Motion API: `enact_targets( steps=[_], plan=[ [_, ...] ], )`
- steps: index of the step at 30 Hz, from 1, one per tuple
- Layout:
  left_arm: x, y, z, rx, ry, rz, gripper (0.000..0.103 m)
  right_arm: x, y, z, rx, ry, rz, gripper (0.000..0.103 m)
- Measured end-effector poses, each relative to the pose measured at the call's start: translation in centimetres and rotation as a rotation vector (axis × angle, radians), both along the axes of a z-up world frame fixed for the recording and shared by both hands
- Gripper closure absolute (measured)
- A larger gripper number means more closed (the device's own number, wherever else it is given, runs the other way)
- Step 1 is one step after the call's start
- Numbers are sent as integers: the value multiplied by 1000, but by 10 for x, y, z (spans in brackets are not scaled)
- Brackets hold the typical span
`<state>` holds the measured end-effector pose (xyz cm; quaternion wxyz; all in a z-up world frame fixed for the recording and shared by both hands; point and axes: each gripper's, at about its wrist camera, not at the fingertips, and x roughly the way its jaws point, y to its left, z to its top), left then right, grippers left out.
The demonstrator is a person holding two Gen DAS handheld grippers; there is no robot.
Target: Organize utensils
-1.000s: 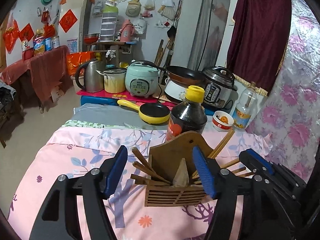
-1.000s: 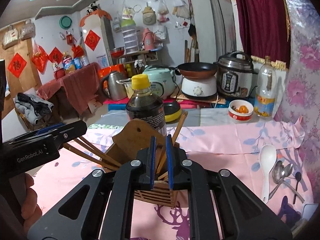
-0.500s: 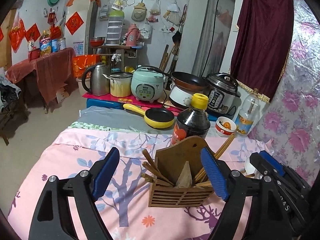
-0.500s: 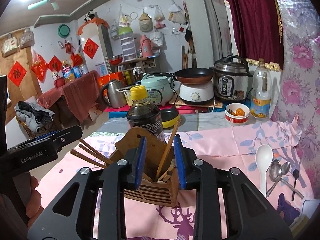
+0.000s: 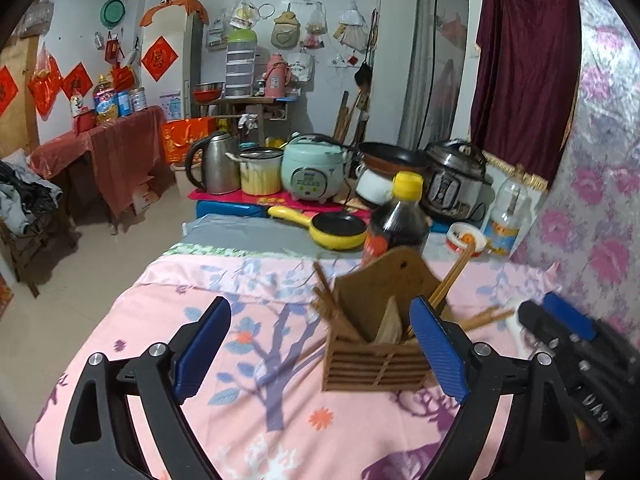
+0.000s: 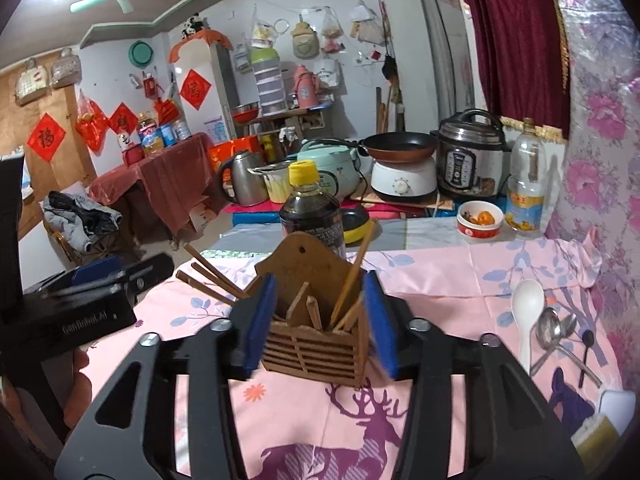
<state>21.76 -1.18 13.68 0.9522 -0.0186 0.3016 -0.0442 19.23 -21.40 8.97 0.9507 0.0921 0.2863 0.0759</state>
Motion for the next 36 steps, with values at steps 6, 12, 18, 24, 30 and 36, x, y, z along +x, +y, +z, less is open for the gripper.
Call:
enact_targets(
  steps=[6,12,18,24,30,36],
  plan=[
    [-38,2,-16,75,-6,31,10,-32,8,-1,-55,11,-53,32],
    [-71,13,-56,148,6,74,6,-78,13,-11,-75,-24,-136,8],
    [-82,23,-55,96,-24,95,6,-102,14,-37,-138,-16,-228,7],
    [-93,23,-48,97,-60,111,6,-110,19,-32,-196,-39,-234,7],
    [-96,19,-52,100,-53,97,6,-109,18,-40,-164,-17,-225,7],
    [-95,13,-58,109,-32,80,6,-109,20,-40,-163,-12,-227,7]
  ],
)
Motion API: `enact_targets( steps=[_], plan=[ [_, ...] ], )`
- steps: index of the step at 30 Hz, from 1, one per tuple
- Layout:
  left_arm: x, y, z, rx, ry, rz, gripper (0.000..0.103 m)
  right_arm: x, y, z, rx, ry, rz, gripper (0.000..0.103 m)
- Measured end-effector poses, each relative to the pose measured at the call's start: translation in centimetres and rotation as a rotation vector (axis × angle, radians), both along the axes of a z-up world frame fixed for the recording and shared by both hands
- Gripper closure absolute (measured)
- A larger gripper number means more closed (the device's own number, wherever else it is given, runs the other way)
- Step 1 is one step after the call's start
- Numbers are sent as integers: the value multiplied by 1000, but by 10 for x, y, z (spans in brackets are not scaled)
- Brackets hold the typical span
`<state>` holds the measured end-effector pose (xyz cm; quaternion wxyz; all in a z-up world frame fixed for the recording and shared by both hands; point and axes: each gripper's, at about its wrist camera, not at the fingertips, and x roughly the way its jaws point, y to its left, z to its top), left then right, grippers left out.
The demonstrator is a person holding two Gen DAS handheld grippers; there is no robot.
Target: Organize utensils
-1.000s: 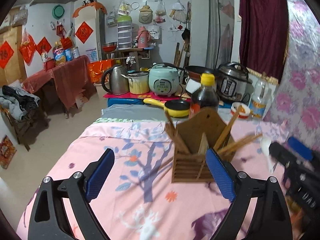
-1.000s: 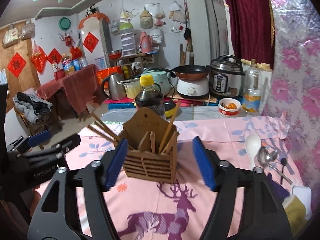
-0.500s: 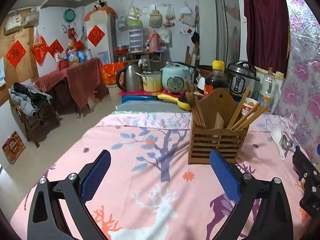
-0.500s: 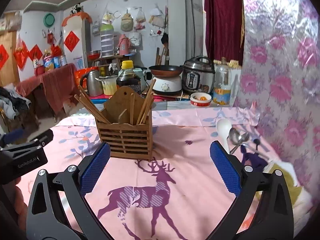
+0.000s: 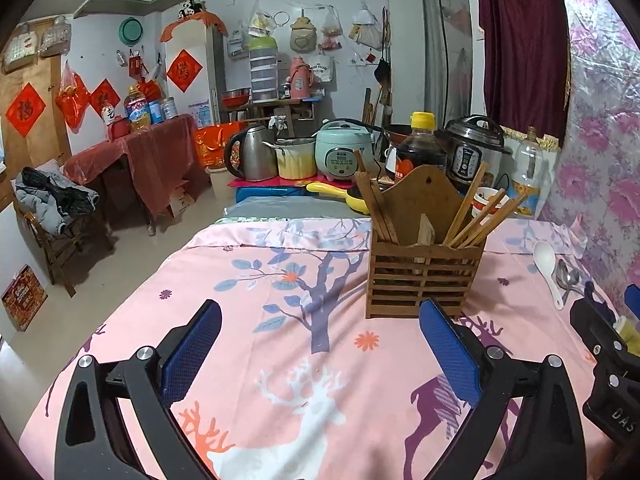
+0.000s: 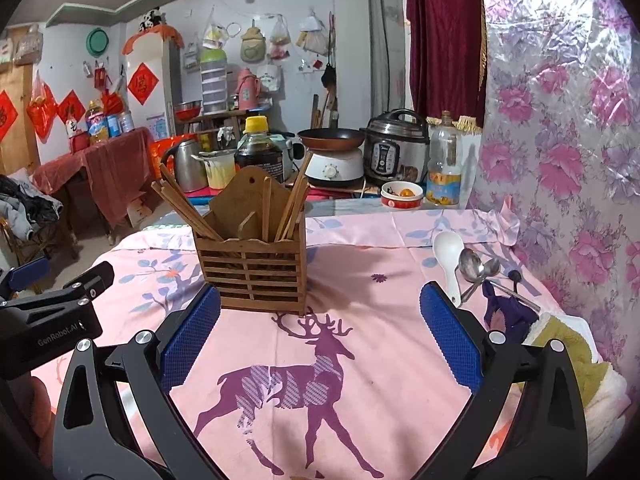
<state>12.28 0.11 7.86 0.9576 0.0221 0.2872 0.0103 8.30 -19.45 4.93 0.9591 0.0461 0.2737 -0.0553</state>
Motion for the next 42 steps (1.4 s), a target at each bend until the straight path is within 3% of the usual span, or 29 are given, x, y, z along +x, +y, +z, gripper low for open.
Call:
enact_targets(
  steps=[17,42],
  plan=[
    [5,-4,-10,3,41,4,6,5,5,-9,-25,31,-1,7],
    [3,-7,-13,23,39,3,6,4,5,-9,-24,32,-1,7]
  ],
)
